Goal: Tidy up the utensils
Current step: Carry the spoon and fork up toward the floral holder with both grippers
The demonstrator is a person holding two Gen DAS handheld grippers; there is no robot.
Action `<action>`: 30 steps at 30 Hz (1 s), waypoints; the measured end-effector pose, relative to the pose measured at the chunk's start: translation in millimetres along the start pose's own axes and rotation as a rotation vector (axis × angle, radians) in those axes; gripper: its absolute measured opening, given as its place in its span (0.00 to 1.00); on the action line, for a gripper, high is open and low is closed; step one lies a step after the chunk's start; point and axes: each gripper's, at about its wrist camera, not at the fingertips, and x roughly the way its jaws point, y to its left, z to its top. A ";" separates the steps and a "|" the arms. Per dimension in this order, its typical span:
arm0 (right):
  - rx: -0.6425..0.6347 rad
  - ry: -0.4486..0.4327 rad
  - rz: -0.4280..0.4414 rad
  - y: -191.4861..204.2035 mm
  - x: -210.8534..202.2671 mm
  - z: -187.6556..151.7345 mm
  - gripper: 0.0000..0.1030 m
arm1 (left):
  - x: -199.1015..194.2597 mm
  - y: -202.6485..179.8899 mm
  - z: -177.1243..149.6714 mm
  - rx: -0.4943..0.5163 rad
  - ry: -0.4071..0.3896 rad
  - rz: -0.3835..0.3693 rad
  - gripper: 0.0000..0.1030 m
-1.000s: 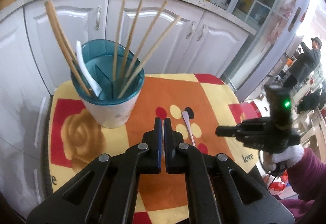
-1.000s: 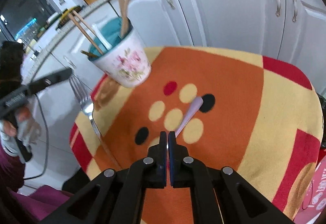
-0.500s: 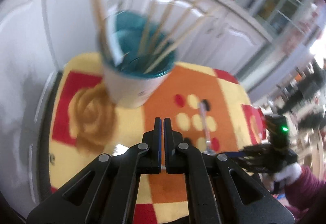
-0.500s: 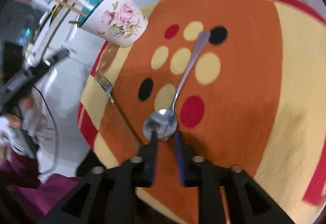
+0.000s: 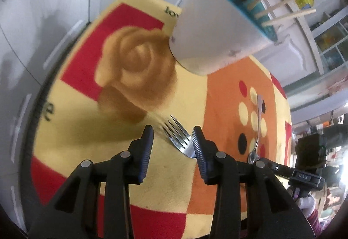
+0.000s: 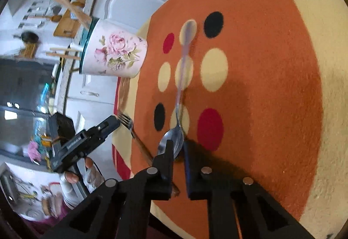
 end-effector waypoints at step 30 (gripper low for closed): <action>-0.156 -0.012 -0.159 18.1 -10.6 -1.5 0.07 | -16.1 -32.7 11.5 0.173 -0.062 -0.050 0.04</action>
